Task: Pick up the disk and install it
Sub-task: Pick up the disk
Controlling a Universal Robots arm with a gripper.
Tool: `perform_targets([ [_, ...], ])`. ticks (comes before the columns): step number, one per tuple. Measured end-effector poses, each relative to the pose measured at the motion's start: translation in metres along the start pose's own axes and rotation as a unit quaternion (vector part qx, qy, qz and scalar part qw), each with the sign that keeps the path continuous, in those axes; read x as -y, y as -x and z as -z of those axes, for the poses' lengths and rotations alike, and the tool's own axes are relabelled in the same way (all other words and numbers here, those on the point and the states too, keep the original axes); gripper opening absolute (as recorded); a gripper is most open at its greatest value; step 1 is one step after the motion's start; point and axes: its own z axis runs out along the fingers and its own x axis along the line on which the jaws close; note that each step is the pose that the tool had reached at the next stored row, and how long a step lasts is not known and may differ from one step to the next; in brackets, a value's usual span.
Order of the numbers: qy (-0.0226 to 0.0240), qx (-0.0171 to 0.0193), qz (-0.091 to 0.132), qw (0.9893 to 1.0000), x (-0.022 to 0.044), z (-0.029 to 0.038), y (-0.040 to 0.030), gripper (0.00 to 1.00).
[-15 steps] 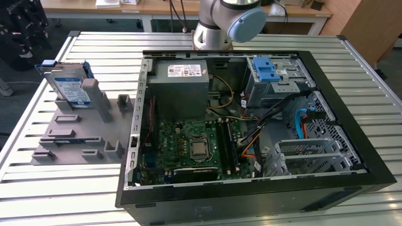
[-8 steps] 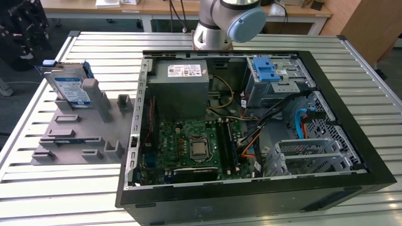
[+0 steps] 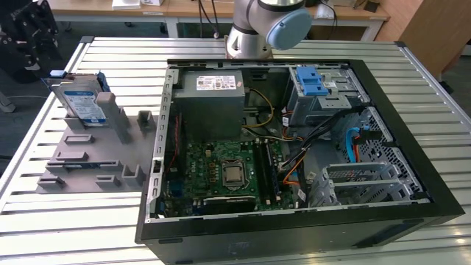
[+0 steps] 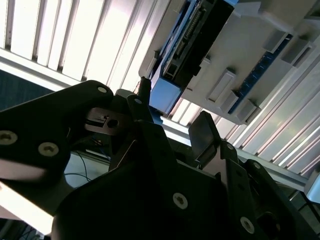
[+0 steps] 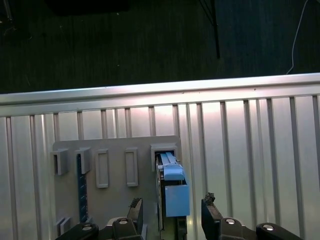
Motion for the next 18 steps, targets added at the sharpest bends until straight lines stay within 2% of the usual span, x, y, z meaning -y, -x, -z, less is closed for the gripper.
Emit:
perform_targets([
  [18,0.0001,0.0,-0.006,1.0,0.0,-0.0061,-0.0001,0.58],
])
